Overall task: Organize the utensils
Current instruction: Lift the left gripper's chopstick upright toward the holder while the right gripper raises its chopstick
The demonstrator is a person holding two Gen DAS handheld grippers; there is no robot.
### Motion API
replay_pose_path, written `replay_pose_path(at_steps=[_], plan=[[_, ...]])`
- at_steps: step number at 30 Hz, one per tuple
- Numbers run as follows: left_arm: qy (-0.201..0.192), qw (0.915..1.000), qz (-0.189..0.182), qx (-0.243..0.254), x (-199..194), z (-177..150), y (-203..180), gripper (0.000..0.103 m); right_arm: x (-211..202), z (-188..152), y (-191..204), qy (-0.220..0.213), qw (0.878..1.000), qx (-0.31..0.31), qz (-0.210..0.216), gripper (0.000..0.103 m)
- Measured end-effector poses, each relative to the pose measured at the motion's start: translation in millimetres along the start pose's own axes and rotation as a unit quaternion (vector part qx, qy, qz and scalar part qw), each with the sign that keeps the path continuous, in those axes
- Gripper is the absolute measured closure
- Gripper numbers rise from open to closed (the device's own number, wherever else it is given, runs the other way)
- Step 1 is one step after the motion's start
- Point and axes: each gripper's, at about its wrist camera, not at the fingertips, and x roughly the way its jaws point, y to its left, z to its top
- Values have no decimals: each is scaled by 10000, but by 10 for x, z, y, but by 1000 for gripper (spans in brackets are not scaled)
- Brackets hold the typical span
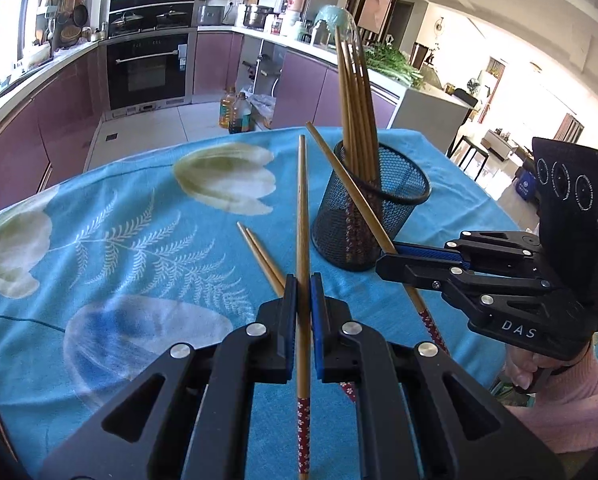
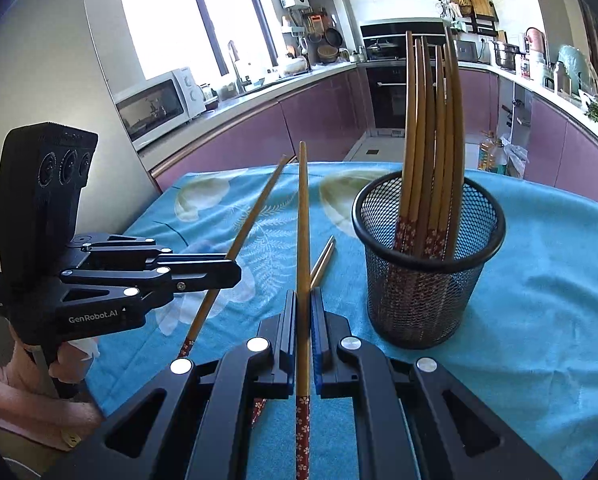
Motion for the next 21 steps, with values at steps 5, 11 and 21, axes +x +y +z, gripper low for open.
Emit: replay_pose_path(at_steps=[5,11,21], plan=[[-161,9998,-103,13,-115,39,-36,96,-76,18,-9,-115,9999,11,16,97],[-303,9994,-174,9,-209,81,-42,96,-151,31,-27,-246,9997,18,26,97],[-445,9983,-365,39,-352,110,-68,96,-277,83,-56,-460,9989,-28,-19,97]])
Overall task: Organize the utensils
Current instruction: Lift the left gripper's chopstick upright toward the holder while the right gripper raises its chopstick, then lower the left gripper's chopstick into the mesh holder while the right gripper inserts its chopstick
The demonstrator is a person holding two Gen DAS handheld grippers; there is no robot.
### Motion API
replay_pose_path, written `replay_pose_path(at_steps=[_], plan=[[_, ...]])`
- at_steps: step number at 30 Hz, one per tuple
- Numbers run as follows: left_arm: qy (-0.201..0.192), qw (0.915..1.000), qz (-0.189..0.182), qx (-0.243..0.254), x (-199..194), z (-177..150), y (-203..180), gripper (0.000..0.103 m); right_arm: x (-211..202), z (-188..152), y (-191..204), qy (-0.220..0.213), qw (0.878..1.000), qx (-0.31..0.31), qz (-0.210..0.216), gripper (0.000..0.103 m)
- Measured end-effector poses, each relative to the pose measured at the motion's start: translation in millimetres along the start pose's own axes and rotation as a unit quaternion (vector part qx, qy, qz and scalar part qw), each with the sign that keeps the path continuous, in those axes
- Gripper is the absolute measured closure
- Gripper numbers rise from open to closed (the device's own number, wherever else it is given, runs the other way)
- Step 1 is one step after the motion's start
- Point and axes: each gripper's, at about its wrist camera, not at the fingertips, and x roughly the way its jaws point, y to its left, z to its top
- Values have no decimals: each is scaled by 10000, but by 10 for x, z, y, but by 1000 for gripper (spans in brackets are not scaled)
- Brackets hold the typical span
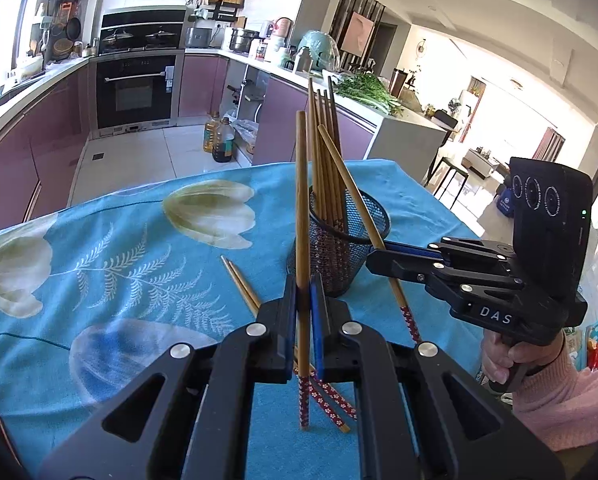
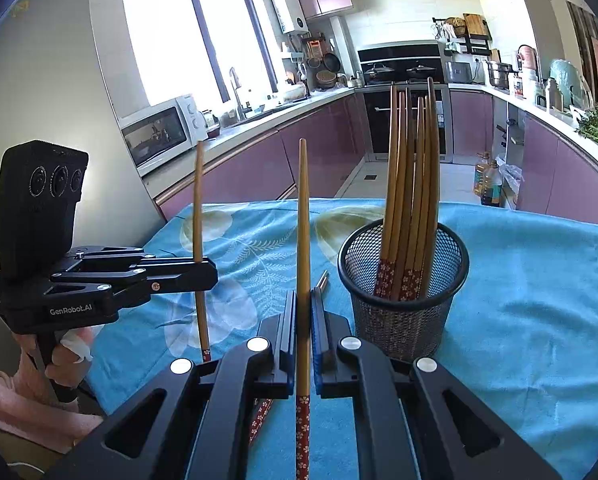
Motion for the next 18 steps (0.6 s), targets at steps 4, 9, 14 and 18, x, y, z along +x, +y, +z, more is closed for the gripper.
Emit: replay_pose_path(at_steps=[4,9,14,18], plan=[[-77,10000,-28,37,-72,31,-24,96,-23,37,-4,-61,10000,-16,-36,97],[-166,9998,-92,69,-148,83,-50,96,-86,75,-44,-186,9998,-23,-93,97],[-240,9995,-152,97,-188,157,-78,96,-172,134,-96,-318,9993,-53,-176,97],[-292,9993,-207,124,-181,231,-100,96,-256,204,-127,-457,9986,-91,-236,97]])
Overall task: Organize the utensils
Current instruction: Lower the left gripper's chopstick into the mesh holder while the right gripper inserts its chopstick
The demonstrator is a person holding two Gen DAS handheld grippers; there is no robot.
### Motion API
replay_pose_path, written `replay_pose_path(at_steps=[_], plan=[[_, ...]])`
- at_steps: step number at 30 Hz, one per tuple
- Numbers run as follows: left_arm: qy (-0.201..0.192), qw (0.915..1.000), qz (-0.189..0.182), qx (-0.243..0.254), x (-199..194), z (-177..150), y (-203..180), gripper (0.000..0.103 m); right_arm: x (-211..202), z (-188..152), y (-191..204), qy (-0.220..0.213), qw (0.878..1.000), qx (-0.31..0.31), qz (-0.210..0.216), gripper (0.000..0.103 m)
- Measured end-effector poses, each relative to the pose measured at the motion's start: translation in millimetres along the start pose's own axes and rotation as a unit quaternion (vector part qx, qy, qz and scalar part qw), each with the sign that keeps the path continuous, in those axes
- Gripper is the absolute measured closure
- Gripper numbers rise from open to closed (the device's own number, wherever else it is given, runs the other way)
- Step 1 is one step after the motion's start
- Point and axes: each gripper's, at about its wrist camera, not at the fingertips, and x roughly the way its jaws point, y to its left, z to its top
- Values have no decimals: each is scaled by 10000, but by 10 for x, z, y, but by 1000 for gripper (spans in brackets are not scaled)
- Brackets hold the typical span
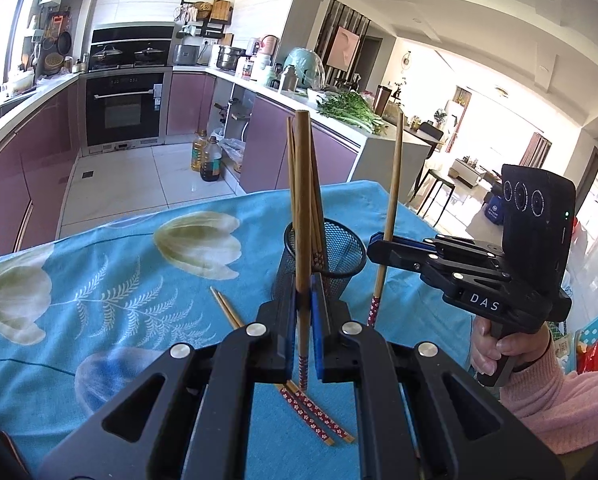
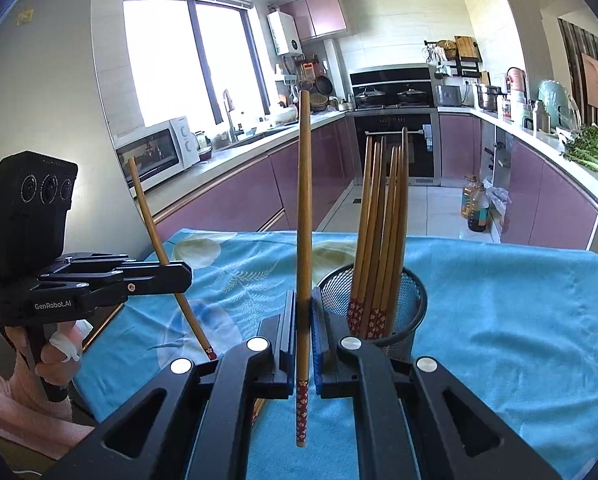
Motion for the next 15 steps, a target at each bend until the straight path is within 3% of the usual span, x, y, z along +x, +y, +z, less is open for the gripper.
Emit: replay_pose_path(at_steps=[15], plan=[[-320,9992,-199,149,-12,318,-160,96,-115,217,-102,-352,9992,-103,-123,97]])
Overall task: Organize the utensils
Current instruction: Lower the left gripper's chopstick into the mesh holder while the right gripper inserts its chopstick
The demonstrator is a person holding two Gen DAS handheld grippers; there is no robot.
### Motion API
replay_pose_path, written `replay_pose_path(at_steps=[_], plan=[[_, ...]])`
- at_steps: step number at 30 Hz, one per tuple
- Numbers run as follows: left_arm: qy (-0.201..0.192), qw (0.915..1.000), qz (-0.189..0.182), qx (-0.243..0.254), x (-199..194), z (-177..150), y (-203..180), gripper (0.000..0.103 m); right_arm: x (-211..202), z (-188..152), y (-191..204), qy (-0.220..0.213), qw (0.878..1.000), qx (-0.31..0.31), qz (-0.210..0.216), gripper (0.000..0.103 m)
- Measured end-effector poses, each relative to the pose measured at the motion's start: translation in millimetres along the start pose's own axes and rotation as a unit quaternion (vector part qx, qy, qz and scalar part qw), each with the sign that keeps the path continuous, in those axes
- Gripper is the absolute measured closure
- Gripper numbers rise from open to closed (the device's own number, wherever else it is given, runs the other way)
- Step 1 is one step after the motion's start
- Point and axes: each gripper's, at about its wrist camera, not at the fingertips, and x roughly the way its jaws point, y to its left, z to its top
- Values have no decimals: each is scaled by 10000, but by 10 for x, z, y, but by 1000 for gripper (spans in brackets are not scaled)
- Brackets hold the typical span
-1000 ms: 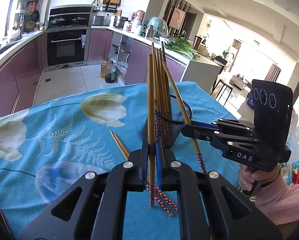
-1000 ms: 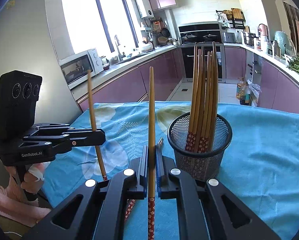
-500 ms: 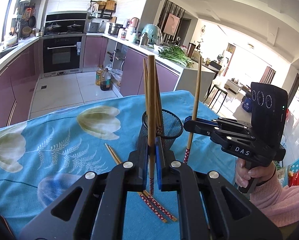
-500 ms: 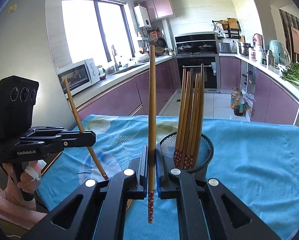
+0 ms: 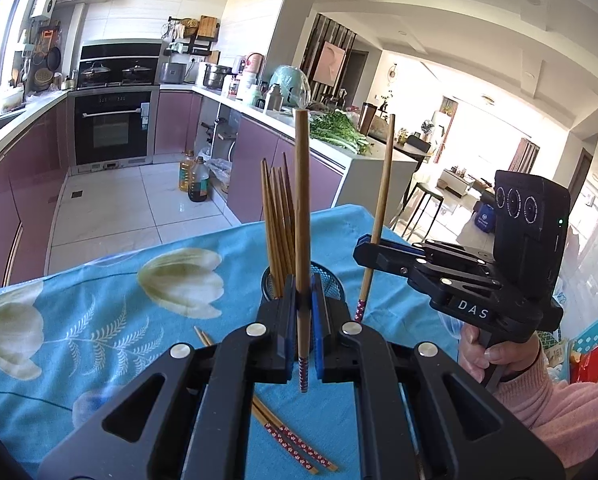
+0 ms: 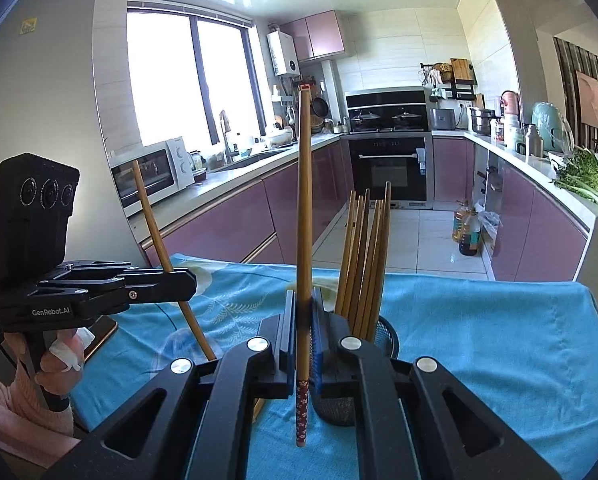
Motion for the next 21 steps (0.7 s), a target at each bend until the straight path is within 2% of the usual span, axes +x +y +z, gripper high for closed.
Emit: replay_pose_path(at_steps=[12,21], plan=[[-216,9996,-191,18,43,309,-38,96,-16,223,-59,-270,9996,-8,-59,97],[-392,9990,-145,140,65,535,-101,96,37,326,-91,-338,9994,-45,-102,97]])
